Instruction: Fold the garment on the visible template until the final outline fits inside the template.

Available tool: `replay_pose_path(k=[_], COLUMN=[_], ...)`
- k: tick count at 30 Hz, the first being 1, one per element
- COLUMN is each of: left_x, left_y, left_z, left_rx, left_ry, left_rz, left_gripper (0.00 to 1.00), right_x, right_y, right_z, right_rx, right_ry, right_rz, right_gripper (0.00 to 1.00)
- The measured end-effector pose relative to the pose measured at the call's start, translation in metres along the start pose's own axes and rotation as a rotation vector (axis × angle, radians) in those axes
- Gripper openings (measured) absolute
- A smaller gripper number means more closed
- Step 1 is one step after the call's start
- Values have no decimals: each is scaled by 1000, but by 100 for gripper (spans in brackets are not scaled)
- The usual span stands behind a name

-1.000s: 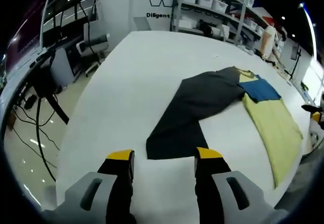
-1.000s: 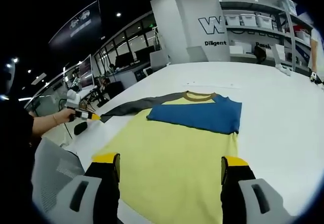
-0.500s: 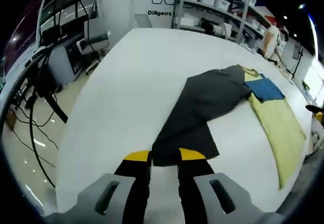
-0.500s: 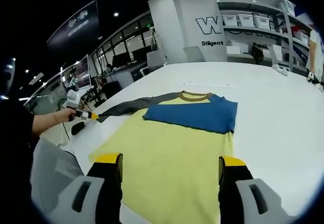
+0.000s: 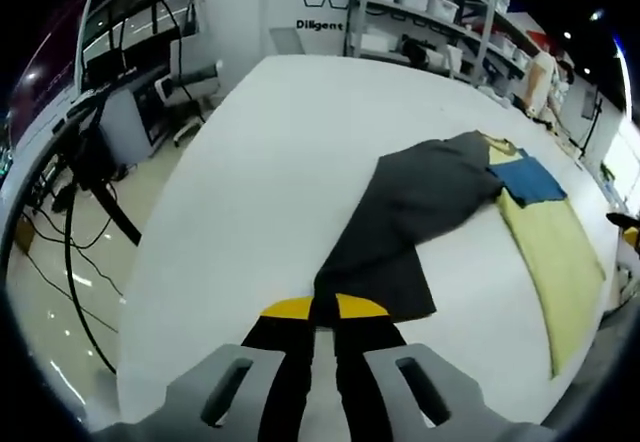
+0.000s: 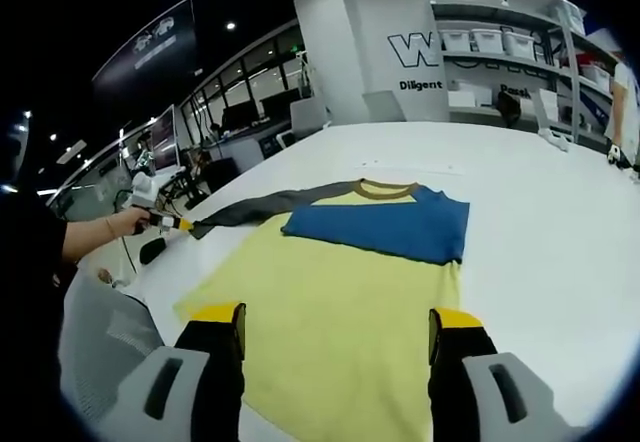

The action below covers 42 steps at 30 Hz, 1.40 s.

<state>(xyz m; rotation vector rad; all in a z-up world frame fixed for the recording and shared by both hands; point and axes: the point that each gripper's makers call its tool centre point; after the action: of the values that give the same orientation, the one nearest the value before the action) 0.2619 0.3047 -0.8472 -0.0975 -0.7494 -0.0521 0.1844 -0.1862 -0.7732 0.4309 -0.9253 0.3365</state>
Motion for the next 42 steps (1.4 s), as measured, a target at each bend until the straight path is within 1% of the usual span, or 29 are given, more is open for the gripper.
replay_pose_path(k=[3,9,14,18,20,23,27,31,34,37,42], left_x=[13,37,53,62,65,75,89,98,108,116,127], left_y=[0,-6,-12,-16,-18,-24,-37,-48,-62,-72,-95], left_z=[3,3,0,-3,-3,-5,-8,-10,-13,-14,-16], left_rx=[14,14,15,18,21,13,-7,-24,-52,-68,-104], left_ry=[-21,-56,-74,-72,-74,-85,-106,-115,-127,-132,-145], left_rz=[-21,-46,-82,-118,-127,-138,-168,-197,-222,-255,-299], left_gripper=[4,4,4,3,3,3,3,2,2,2,2], right_x=[0,0,-1,0,1,1,2,1,1,1,1], right_y=[0,2,2,2,3,2,2,2,3,3,2], right_z=[0,-1,-2,-1,-1,0,1,1,1,2,3], right_rx=[1,9,13,13,13,12,14,15,14,13,9], right_ry=[0,2,9,5,3,1,-2,-1,1,-2,-5], right_rz=[-2,3,8,7,7,6,5,9,6,9,10], right_gripper=[72,72,73,73,73,73,73,73,73,73,73])
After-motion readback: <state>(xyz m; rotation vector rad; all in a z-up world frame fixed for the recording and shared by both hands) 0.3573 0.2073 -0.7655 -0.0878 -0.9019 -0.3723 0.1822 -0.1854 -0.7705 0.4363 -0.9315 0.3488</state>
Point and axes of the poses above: the point that each gripper's makers call its tool centre point, and the gripper's own axes: z roughly backward along the fingers, y roughly to its left, x roughly out of its top
